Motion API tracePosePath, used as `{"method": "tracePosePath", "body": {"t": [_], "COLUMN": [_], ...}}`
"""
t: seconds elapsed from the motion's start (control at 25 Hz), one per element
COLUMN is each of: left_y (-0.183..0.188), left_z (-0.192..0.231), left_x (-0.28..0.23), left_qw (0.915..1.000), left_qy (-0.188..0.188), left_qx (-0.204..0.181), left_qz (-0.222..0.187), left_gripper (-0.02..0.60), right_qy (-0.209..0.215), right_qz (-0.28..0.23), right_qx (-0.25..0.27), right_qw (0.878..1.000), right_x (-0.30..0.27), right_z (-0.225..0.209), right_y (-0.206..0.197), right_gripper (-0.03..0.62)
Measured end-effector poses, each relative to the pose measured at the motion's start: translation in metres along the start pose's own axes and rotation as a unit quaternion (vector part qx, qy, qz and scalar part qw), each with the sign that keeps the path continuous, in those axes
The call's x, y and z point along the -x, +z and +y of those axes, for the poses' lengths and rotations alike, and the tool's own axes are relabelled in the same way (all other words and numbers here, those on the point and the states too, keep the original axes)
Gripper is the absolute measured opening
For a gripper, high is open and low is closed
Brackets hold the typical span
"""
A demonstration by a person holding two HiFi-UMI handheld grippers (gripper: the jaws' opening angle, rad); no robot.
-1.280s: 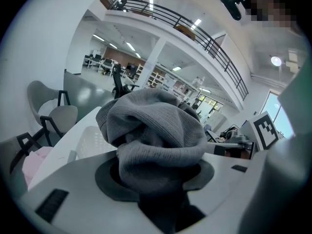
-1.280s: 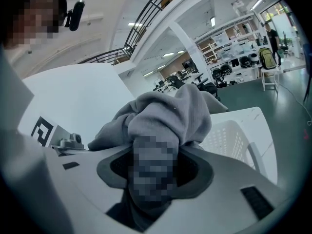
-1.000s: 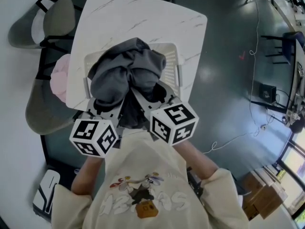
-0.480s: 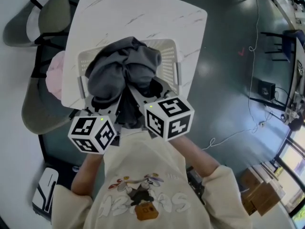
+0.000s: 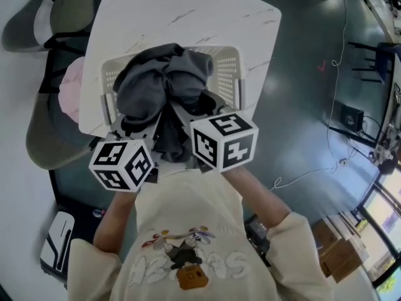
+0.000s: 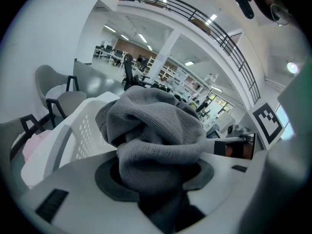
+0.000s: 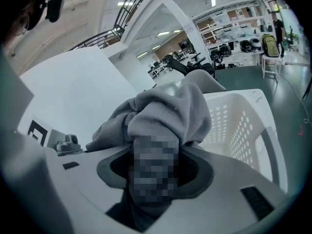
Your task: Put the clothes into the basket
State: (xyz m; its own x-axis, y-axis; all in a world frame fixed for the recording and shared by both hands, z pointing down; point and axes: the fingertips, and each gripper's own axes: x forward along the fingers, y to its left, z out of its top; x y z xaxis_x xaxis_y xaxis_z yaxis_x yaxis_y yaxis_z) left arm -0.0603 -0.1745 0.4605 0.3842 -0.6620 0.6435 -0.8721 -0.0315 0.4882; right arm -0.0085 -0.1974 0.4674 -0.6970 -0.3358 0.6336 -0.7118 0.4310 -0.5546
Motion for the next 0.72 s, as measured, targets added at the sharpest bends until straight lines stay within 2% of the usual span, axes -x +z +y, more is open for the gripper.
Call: {"method": "tracePosePath", "body": {"t": [0.72], "left_y": [-0.007], "left_z": [0.023], "left_x": [-0.039], "left_qw": [0.9996], "left_qy": [0.016], "left_qx": [0.011], "left_qz": [0.021], "left_gripper": [0.201], "right_qy": [-0.013], "right_qz": [0.042], "right_qx": [-0.008], "right_qw": [0.999], "right_x": [-0.035], "right_z": [-0.031], "right_y": [-0.004], "right_gripper": [0.19]}}
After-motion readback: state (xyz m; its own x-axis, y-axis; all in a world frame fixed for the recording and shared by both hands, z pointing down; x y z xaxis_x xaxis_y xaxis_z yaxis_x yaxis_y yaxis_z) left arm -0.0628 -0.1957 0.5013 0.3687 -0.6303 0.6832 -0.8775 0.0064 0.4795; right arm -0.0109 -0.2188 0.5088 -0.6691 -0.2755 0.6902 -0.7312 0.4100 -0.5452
